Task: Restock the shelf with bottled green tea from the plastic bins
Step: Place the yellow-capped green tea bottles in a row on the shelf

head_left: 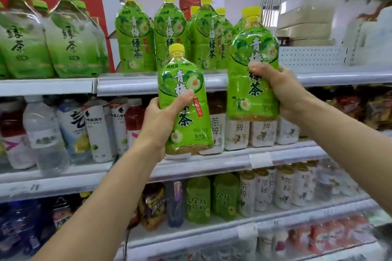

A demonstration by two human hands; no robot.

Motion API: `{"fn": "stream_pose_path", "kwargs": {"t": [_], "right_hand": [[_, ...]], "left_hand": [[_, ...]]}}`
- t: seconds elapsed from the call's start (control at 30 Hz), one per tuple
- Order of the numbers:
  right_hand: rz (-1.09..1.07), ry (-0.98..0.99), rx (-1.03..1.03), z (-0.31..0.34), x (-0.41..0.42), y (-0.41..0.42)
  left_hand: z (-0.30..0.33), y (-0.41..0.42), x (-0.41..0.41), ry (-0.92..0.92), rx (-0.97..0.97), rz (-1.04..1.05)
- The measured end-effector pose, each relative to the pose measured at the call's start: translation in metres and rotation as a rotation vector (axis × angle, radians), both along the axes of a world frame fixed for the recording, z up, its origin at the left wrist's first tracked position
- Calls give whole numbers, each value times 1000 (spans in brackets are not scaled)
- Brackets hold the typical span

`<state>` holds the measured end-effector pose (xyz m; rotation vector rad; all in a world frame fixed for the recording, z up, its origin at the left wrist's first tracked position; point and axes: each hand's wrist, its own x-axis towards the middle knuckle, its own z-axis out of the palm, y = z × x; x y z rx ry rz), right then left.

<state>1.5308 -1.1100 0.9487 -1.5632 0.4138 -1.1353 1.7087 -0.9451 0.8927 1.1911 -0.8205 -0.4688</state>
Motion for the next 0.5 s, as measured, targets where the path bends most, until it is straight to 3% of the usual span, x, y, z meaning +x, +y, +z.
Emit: {"fn": "stream_pose_path", "kwargs": {"t": [0.3, 0.5], "right_hand": [[73, -129, -88, 87, 15, -94], [127, -126, -87, 102, 47, -140]], "left_hand": [[36, -57, -27, 58, -121, 158], [53, -83, -37, 78, -130, 243]]}}
